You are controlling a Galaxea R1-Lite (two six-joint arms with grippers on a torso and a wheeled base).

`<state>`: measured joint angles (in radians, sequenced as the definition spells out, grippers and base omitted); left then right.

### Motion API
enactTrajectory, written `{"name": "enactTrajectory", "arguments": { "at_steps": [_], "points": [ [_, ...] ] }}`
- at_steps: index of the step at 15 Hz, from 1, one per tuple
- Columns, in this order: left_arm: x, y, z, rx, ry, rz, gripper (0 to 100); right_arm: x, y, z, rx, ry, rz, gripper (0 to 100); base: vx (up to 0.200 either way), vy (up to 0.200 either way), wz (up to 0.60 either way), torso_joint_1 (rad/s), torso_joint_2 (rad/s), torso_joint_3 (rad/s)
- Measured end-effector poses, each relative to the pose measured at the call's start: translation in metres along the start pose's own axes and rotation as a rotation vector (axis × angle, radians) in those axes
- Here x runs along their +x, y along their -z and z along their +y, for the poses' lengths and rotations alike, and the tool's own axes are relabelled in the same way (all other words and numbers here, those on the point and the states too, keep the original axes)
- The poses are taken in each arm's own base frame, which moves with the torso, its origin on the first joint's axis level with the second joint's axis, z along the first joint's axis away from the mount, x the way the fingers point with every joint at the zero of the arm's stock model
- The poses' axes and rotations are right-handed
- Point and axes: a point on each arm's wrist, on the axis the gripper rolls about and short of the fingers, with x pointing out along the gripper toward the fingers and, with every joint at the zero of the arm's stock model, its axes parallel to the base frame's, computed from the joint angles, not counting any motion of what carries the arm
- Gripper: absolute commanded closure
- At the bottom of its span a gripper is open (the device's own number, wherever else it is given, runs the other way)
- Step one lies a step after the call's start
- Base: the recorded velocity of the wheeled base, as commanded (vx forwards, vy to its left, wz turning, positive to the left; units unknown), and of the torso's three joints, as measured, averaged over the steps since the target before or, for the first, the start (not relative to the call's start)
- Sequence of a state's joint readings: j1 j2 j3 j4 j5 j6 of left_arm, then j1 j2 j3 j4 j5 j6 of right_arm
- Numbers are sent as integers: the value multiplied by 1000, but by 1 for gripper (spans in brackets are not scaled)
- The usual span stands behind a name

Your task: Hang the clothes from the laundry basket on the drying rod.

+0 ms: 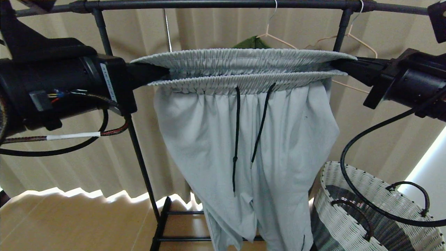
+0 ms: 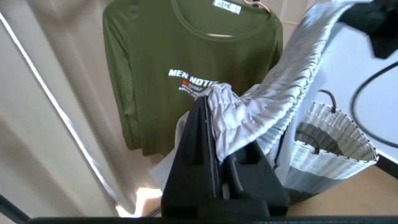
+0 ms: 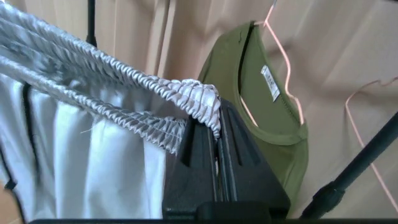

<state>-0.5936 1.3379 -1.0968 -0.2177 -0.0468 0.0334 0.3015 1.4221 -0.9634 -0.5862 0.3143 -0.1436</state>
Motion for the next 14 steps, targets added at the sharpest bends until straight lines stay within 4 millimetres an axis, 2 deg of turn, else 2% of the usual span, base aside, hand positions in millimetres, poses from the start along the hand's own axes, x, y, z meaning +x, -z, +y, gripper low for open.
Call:
{"name": "enactTrajectory", "arguments": {
  "at_steps": [4, 8, 12, 14],
  "points": [
    [27, 4, 1, -1, -3, -6, 100, -26, -4, 9, 11, -30, 23, 100, 0, 0, 0, 0, 0, 0],
    [54, 11, 2, -9, -4, 30, 100, -49, 5, 25, 26, -213, 22, 100, 0, 0, 0, 0, 0, 0],
    [59, 15, 2, -8, -3, 47, 100, -52, 5, 29, 25, -227, 17, 100, 0, 0, 0, 0, 0, 0],
    [50, 15, 2, -11, -1, 82, 100, -45, 9, 26, 23, -212, 28, 100, 0, 0, 0, 0, 0, 0]
  ]
}}
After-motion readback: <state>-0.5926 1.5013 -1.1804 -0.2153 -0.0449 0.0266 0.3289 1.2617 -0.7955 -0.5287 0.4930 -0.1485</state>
